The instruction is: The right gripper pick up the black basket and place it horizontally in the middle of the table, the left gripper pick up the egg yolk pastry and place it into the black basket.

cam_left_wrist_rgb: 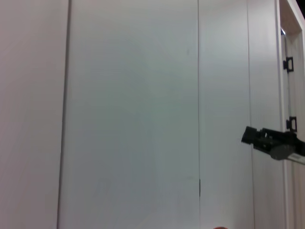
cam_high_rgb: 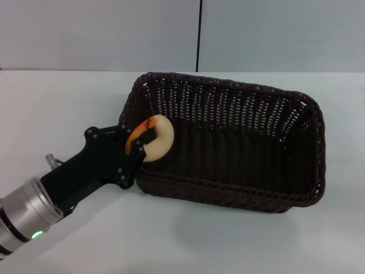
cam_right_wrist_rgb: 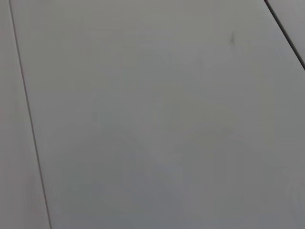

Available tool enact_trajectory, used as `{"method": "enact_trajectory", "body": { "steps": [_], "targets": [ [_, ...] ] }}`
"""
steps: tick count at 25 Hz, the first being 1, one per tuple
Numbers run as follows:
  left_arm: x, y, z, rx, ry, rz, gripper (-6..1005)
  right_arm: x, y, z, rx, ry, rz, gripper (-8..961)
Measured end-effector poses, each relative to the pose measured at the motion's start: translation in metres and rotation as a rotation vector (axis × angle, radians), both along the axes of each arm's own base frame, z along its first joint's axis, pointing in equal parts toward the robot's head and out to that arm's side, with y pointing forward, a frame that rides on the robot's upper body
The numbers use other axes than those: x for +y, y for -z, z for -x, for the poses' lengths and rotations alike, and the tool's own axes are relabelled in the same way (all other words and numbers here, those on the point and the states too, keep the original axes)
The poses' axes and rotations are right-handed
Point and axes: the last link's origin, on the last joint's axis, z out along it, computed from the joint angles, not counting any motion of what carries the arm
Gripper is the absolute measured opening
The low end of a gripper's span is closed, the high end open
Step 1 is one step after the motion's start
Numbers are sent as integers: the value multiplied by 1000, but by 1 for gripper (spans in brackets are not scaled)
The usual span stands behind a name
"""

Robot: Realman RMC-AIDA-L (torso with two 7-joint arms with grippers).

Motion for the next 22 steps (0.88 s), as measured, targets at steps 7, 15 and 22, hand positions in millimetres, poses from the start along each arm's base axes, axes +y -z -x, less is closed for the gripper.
{"method": "enact_trajectory", "body": {
  "steps": [7,15,22],
  "targets": [
    [-4,-1,4,-1,-23,-9,78,4,0,4,-1,-12,2,351],
    [-12,-10,1,-77,-3,-48,297,9,1,8,0,-27,3,351],
    [-19,-41,12,-194,-97,-294,576,2,-7,0,27,2,-51,351]
  ]
}}
